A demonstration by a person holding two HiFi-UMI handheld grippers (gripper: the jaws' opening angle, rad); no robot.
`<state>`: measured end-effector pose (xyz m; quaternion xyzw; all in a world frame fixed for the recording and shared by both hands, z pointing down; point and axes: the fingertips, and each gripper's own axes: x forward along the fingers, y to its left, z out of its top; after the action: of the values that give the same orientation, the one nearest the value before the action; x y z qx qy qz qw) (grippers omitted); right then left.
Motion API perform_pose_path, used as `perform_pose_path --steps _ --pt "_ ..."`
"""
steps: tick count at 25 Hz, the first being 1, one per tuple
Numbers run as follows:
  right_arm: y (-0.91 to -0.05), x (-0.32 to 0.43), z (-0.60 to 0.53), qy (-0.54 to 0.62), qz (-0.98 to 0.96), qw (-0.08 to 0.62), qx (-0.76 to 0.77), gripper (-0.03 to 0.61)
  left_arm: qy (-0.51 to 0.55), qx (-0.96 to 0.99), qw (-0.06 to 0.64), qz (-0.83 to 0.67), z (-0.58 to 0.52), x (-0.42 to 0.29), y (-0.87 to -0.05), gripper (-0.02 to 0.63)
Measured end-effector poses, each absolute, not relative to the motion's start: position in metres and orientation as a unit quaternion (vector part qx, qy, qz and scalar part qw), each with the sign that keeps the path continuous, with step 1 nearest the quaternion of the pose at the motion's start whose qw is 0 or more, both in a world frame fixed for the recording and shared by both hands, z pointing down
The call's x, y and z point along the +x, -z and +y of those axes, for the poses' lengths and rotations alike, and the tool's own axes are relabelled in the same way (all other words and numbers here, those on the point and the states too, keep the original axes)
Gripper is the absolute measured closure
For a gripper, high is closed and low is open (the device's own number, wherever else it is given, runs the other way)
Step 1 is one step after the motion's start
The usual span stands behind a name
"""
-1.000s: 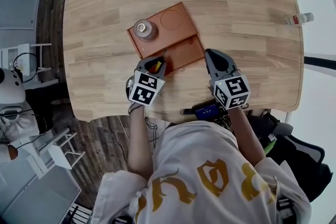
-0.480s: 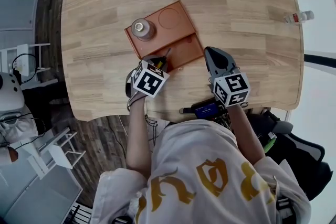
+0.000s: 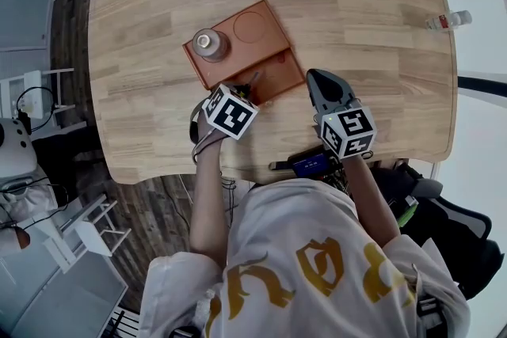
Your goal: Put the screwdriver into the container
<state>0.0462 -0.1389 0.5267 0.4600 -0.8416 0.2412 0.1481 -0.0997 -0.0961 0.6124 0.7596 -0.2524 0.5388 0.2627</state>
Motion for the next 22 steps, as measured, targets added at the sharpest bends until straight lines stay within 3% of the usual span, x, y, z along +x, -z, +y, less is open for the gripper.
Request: perform_pose_path --steps 22 --pt "-0.538 0.059 -0.139 -0.257 -0.829 0.153 0.473 0.569 -0.595 0.709 0.307 -0.220 -0.099 -0.093 -0.639 0.537"
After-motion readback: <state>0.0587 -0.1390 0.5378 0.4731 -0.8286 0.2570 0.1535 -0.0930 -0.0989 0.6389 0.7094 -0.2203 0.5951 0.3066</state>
